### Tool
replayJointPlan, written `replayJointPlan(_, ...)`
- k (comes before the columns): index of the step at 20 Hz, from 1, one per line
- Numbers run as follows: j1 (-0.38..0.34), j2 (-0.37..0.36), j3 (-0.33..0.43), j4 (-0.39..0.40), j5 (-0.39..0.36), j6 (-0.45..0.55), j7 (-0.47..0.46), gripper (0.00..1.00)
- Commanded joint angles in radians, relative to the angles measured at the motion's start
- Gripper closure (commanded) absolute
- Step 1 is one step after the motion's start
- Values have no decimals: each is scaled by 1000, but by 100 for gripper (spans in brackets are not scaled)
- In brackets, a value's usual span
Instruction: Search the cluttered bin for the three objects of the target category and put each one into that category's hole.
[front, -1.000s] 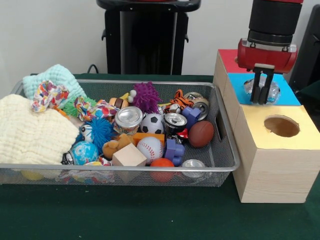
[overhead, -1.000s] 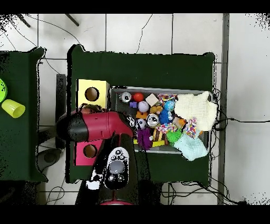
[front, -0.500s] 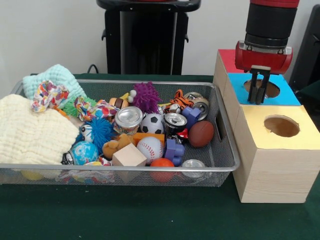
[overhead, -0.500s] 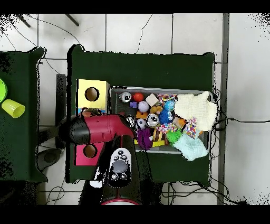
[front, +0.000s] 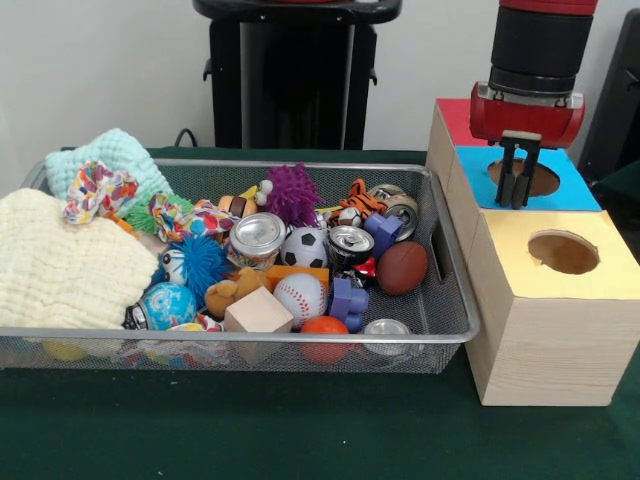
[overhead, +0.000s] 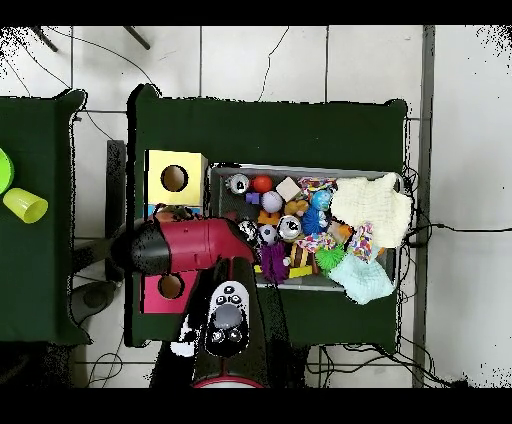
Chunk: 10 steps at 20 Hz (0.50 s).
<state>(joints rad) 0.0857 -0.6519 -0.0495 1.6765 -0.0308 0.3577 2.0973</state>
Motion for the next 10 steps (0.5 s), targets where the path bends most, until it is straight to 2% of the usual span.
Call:
replayJointPlan(1,-23,42,85,90,-25,-14,65,100)
replayJointPlan(7,-14,42,55,77,-22,-16,85,100)
replayJointPlan(10,-34,46,58,70,-34,-12,61,100)
